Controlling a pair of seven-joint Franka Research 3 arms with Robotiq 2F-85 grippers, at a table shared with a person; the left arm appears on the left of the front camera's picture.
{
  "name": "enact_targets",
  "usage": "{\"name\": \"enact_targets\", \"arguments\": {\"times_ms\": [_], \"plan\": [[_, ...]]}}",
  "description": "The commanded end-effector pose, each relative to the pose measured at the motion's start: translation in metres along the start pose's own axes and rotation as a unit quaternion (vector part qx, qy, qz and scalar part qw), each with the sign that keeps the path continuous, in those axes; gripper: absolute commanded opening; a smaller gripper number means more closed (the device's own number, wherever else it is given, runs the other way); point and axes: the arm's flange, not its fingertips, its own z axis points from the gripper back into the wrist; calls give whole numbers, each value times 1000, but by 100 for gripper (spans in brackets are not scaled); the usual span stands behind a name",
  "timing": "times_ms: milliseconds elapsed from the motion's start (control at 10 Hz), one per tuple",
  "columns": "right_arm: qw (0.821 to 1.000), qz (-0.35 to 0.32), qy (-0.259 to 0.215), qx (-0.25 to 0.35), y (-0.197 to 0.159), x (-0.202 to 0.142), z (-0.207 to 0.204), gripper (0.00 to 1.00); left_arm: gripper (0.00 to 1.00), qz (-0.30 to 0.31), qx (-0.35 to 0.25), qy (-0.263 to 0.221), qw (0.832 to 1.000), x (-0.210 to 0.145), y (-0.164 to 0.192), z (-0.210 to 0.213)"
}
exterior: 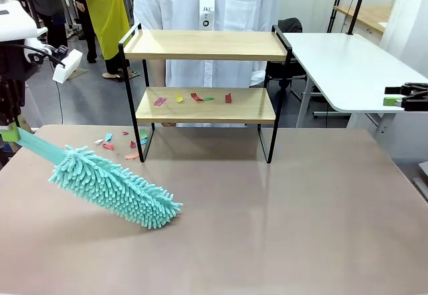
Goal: Clean the shelf.
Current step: Clean the specific section of the Shelf indicated by the human with the Duster.
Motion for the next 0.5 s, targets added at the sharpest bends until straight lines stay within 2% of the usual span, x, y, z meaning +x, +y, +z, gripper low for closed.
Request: {"name": "enact_targets", "arguments": {"times_ms": [0,400], "plan": [[1000,3,0,-1,1,3,-1,100,13,-1,1,-1,1000,-1,-2,0],[1000,3,0,-1,1,3,-1,100,13,-1,1,-1,1000,-1,-2,0]]}}
